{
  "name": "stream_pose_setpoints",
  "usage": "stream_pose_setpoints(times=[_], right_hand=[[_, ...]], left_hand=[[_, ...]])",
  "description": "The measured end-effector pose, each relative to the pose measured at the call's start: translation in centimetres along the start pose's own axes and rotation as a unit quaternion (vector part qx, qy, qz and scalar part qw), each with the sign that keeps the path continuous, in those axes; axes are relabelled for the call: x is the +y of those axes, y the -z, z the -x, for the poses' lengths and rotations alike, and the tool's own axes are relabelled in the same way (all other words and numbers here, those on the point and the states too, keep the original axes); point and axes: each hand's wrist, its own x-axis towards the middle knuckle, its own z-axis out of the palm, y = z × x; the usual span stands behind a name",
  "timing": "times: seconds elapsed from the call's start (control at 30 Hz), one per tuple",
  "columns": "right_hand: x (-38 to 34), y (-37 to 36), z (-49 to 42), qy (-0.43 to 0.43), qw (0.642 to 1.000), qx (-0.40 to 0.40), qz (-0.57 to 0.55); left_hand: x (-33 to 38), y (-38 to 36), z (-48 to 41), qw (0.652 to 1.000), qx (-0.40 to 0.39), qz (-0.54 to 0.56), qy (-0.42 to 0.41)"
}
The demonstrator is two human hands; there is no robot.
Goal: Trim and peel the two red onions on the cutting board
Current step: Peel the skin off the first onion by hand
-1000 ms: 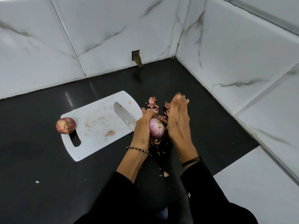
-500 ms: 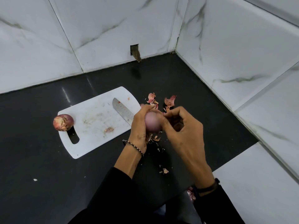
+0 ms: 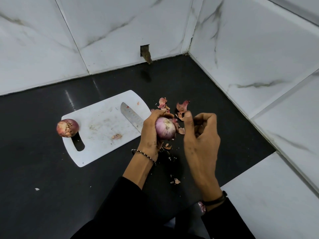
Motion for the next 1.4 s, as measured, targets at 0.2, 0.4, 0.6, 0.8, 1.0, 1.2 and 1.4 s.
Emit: stream_pose_setpoints(times=[0.2,0.4,0.6,0.8,1.0,1.2,1.4], right_hand=[[1.1,1.5,-0.1,-0.028,0.999,-0.045,0.011],[-0.1,1.8,0.2,-0.061,0.989,-0.112,-0.068],[-0.4,1.1,0.7,-0.145,0.967,-0.163,-0.134],[0.2,1.2,0.5,-0.173,0.947,-0.223,-0.156],[0.4,1.8,0.3,-0.184,0.941,-0.216,-0.182],[0.9,2.3,-0.1,-0.208,0.941,-0.197,-0.18],[1.3,2.7,-0.1,-0.234,0.929,-0.164,-0.233]], left_hand=[[0.1,0.3,0.1,0.999,-0.045,0.024,-0.011],[0.2,0.8,0.0,0.997,-0.051,0.052,0.008],[0.0,1.3,-0.3,0.997,-0.022,0.075,0.006],[-0.3,1.7,-0.3,0.991,-0.054,0.115,0.04],[-0.3,1.6,-0.6,0.985,-0.059,0.13,0.102],[0.2,1.6,-0.7,0.988,-0.106,0.051,0.1],[0.6,1.7,-0.3,0.983,-0.11,-0.057,0.132]])
